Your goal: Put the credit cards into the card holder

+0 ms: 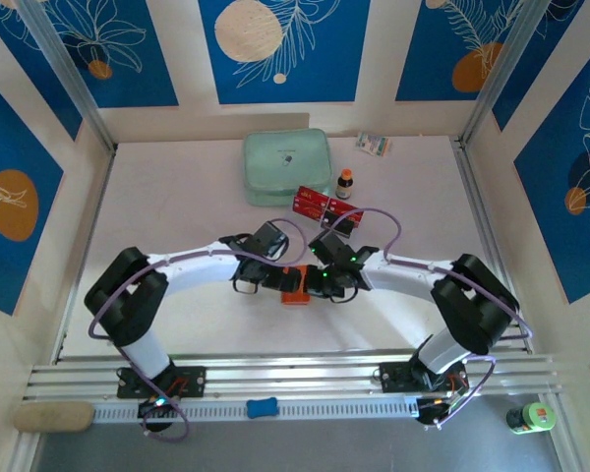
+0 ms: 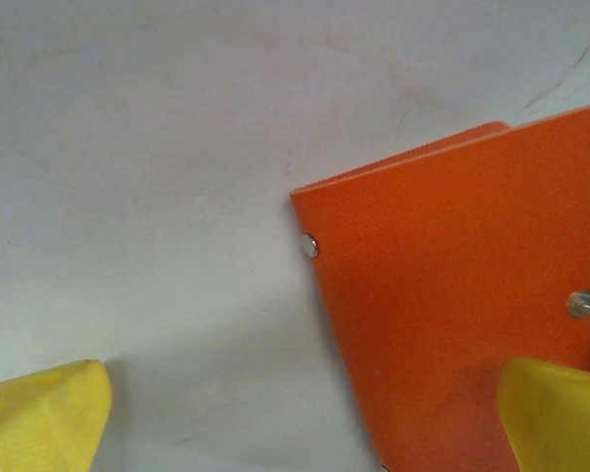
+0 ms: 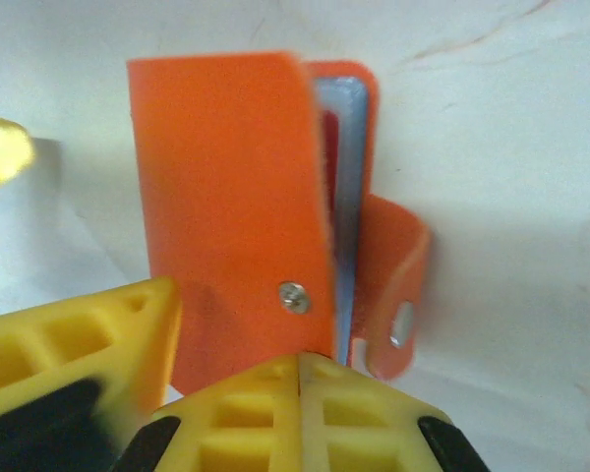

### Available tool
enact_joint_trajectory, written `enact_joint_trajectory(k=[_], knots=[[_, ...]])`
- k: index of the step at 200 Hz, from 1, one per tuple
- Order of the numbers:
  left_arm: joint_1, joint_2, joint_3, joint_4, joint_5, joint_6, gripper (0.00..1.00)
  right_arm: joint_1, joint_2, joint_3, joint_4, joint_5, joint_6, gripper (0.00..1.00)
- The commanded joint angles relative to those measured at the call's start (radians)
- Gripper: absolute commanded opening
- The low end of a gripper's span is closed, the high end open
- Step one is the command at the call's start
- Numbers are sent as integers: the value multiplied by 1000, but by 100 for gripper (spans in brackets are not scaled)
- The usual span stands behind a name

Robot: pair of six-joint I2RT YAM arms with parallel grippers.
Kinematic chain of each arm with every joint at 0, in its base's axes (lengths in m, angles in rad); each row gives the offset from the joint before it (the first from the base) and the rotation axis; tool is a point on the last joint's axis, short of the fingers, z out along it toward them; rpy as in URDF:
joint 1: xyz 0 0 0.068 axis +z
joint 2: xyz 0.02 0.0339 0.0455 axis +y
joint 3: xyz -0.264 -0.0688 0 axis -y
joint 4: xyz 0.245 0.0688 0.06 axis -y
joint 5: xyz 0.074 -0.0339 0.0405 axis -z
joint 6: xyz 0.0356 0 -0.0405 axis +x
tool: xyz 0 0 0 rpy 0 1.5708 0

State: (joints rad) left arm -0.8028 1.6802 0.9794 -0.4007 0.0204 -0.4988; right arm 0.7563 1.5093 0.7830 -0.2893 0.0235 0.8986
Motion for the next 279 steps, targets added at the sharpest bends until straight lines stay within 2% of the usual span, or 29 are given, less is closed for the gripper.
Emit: enact_joint_trajectory(k=[1,45,96,176,199,242,279], knots=[[-23,26,6,-32,-56,0,100,-38,-77,-13,-53,4,-12,6],[-45,56,30,-105,-146,9,100,-98,-82,6,-115,-7,-58,7],[-51,63,21,-99,-159,3,100,-86,-4,78,-157,-11,-99,27],[-53,65,16,-94,-162,5,100,-69,86,146,-181,2,-117,30],[-53,66,14,-91,-160,5,100,-69,98,151,-188,10,-122,25],[-53,67,13,-86,-157,3,100,-69,88,144,-190,15,-119,1],[-53,67,12,-83,-155,3,100,-69,70,134,-152,-23,-113,0]])
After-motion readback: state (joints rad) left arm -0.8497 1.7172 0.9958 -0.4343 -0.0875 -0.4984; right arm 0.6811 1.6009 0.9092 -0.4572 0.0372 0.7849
